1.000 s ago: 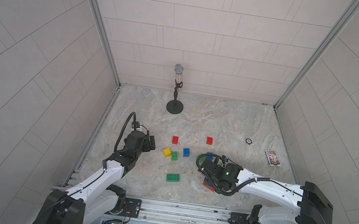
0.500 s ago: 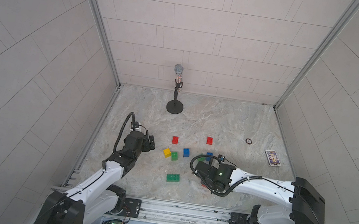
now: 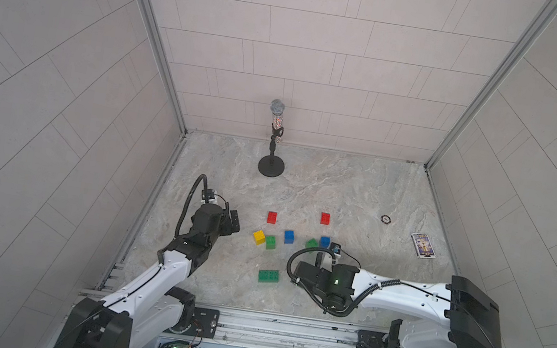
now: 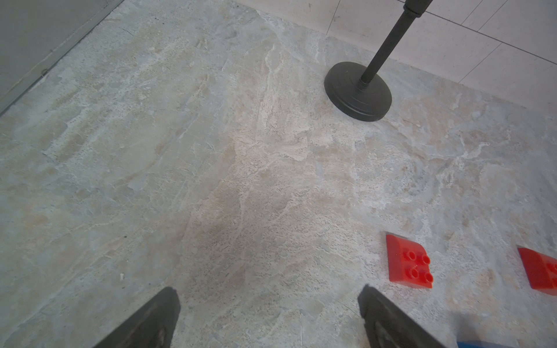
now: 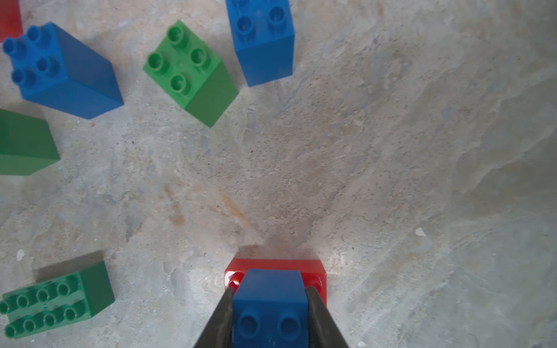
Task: Assemble the number 1 with lego
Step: Assemble the lego brick with the lego brick.
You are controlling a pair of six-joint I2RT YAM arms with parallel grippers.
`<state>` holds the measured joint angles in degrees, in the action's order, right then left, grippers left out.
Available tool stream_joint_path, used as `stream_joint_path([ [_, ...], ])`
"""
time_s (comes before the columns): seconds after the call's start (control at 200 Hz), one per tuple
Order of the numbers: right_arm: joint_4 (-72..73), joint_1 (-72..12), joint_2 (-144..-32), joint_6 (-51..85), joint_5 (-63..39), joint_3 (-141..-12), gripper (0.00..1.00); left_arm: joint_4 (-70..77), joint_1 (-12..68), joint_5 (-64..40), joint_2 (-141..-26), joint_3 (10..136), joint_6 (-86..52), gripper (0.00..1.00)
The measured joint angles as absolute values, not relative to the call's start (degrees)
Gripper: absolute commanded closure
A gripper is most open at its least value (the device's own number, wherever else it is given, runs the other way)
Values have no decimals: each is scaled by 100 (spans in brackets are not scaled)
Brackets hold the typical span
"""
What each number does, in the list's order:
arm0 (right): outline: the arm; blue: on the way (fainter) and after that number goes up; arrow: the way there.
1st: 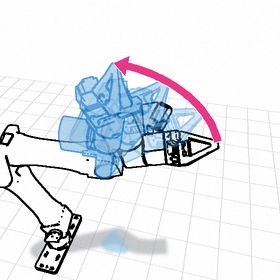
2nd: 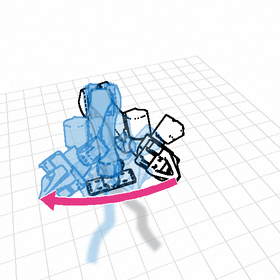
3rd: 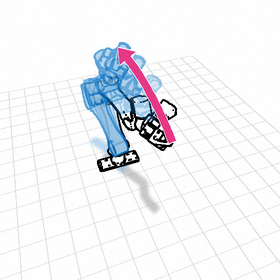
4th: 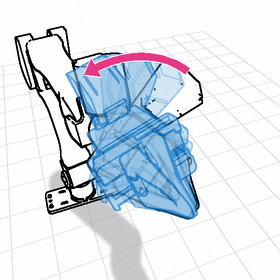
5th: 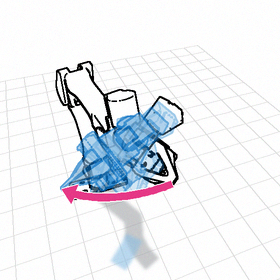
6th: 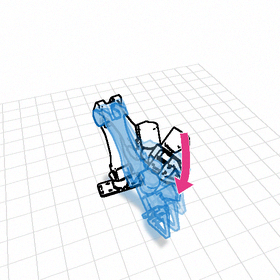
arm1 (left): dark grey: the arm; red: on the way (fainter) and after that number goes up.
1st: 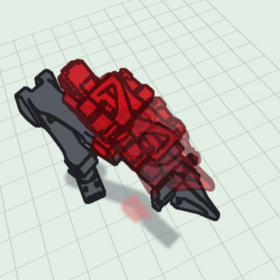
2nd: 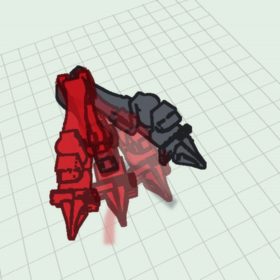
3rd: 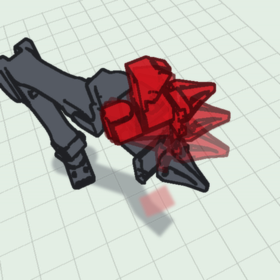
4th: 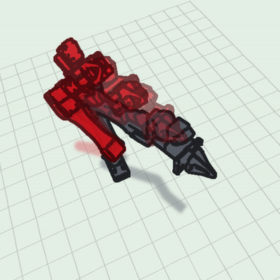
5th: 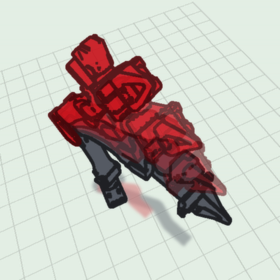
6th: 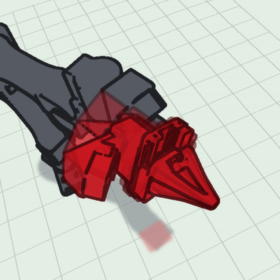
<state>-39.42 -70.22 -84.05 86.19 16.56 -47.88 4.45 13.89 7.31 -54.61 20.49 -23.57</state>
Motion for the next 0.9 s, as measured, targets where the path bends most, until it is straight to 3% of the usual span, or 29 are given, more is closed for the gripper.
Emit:
stream_joint_path([
  [0.67,-3402,-7244,-7802,8558,1806,-4283,100,447,1361,711,-5463,2043,-2362,0],
  [0.901,-3671,-7271,-8136,8499,1835,-4600,100,449,1361,705,-5487,2043,-2364,0],
])
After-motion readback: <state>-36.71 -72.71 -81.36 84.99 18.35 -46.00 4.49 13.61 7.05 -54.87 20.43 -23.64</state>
